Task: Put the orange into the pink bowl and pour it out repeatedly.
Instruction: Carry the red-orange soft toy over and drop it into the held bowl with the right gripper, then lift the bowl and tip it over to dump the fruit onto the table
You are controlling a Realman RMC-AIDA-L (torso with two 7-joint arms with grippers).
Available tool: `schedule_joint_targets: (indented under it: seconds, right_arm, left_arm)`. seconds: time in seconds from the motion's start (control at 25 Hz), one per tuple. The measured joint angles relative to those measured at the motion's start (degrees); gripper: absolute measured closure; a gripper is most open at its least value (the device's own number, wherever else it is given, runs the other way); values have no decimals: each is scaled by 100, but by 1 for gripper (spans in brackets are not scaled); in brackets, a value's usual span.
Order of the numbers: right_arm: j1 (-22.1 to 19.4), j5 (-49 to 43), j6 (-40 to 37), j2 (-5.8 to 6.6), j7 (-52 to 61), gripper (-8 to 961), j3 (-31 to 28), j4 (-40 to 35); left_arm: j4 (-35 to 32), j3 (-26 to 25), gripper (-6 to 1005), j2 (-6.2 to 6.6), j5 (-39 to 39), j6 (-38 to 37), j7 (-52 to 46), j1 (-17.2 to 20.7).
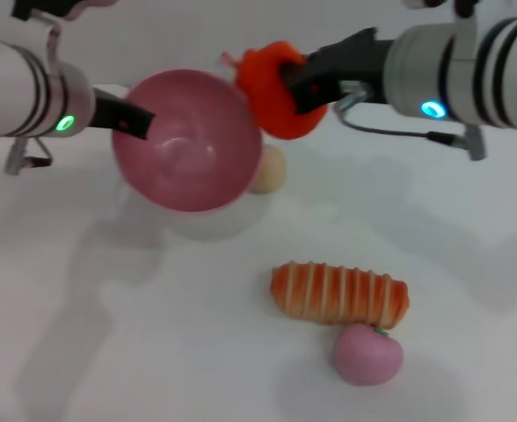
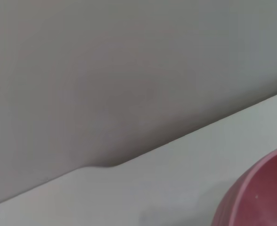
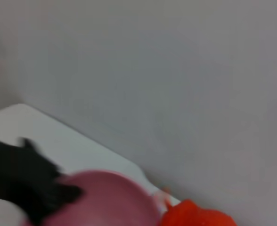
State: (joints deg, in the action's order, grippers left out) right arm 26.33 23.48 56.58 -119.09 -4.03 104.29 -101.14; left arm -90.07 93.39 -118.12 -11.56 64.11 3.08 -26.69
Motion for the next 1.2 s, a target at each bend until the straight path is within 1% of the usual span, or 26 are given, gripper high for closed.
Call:
schedule_joint_targets:
  seconds: [0.08,0.16,0.36,0.4,0.64,0.8,0.88,0.96,1.04,1.08,1.12,1.16,1.2]
  right_arm:
    - [62,117,-53,0,26,905,110,38]
    - [80,162,-131,-1,53,907,192,81]
    - [58,172,-269,0,70,887,311,135]
    - [53,173,-275,-1,70,882,332,145]
    - [14,137,-392,-9,72,850,350,217]
    - [-118,44,-757,-9,1,717,354,251]
    - [-295,-329,-1147,-10,-93,651,403,197]
    - [-663,-1082,-1737,-26,-107,384,454,97]
    - [-1153,-2050,-2492,-46,131,357,464,6]
    - [-1407,-2448,-2836,-53,330,343,417,-40]
    - [-1608,-2767,-3078,-58,541,329,358,-75]
    - [-1809,-3076,-3228,-61,822,316,230,-108]
    - [-1956,-3270,-3307,-67,1028,302,139,-131]
  left_arm:
    - [121,148,961,-1,-153,-111,-3,-189]
    - [156,186,961,-1,-162,-139,-1,-247]
    - [167,189,960,-1,-162,-146,1,-267]
    - [210,190,960,0,-177,-149,6,-347]
    - [236,187,959,14,-195,-145,16,-399]
    - [236,187,959,16,-198,-145,20,-399]
    - [236,188,959,17,-192,-171,38,-393]
    - [236,189,959,16,-165,-233,114,-370]
    - [235,212,959,14,-150,-325,233,-345]
    - [223,330,959,17,-131,-515,446,-308]
    - [223,330,960,17,-131,-515,446,-308]
    - [211,467,960,17,-58,-659,588,-276]
    - [211,467,960,17,-58,-659,588,-276]
